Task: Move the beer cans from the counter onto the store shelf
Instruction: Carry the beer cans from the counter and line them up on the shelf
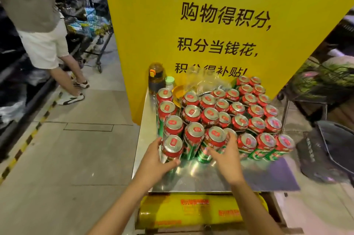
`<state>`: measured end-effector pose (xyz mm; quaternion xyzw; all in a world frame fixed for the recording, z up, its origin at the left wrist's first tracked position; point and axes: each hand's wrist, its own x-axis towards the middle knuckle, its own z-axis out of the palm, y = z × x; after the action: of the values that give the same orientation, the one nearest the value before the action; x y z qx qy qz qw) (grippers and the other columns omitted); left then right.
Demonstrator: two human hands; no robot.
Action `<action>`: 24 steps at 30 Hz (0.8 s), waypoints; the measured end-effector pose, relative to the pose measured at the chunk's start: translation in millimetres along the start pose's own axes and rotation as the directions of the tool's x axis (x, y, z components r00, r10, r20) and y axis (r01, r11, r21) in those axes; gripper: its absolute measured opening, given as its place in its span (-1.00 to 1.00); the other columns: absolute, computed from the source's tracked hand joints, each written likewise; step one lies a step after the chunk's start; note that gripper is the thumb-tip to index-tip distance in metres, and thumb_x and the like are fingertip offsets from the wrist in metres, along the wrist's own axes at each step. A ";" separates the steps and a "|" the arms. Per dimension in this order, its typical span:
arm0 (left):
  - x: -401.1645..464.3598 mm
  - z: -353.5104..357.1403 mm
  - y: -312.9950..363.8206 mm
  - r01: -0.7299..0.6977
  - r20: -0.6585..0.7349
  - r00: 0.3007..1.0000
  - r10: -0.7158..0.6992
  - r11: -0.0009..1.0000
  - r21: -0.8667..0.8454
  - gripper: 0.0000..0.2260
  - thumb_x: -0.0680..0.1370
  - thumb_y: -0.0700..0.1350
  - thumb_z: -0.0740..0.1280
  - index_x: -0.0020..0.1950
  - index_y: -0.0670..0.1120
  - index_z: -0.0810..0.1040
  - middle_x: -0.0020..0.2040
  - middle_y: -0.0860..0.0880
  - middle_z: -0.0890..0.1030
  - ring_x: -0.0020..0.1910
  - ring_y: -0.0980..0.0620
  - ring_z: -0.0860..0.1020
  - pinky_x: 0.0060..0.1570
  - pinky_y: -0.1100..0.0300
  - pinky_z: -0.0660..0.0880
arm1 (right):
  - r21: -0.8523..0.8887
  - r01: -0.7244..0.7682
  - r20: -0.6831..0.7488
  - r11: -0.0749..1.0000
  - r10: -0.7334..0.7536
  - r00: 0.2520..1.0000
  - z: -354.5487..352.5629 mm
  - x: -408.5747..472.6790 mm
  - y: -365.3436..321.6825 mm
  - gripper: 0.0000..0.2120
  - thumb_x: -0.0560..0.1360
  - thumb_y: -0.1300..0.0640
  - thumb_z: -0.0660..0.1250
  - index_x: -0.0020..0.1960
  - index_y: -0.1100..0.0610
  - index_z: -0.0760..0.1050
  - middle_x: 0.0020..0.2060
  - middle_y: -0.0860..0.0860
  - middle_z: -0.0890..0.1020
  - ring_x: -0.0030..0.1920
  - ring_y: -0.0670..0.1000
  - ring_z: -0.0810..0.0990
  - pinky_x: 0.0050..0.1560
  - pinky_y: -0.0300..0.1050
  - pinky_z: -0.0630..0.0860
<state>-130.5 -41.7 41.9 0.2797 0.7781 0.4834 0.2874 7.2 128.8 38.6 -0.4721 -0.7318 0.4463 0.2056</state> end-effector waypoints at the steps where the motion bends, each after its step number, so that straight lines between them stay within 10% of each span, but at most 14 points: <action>1: 2.7 5.7 -1.1 -0.003 -0.008 1.000 0.003 1.000 -0.012 -0.27 0.32 -0.03 0.54 0.41 0.02 0.26 0.29 0.16 0.42 0.24 0.19 0.41 0.20 0.26 0.34 | 0.010 0.002 0.002 1.000 -0.002 1.000 1.2 1.7 0.1 -0.17 0.29 0.08 0.53 0.41 -0.05 0.14 0.32 -0.01 0.43 0.34 0.04 0.39 0.34 0.15 0.37; 6: 6.7 22.3 -10.2 -0.005 -0.095 0.995 0.001 0.999 -0.047 -0.30 0.30 -0.05 0.55 0.36 0.05 0.31 0.25 0.12 0.50 0.21 0.17 0.48 0.15 0.28 0.42 | 0.033 0.035 0.003 0.999 -0.035 0.999 5.0 10.3 10.9 -0.31 0.16 -0.14 0.47 0.24 -0.11 0.33 0.11 -0.07 0.55 0.18 0.02 0.52 0.19 0.16 0.49; 24: -15.2 37.6 -7.0 0.071 -0.326 0.944 -0.046 0.995 0.066 -0.35 0.09 0.26 0.53 0.08 0.09 0.40 0.00 0.13 0.57 -0.04 0.12 0.57 -0.04 0.04 0.58 | 0.130 0.121 0.306 0.984 -0.156 0.939 -26.4 3.7 31.5 -0.33 0.26 0.25 0.56 0.25 -0.08 0.36 0.16 -0.09 0.52 0.10 -0.26 0.48 -0.08 -0.47 0.41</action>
<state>-94.3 -33.0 24.4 0.1841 0.8407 0.4839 0.1586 40.5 149.1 25.1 -0.3304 -0.7611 0.5397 0.1427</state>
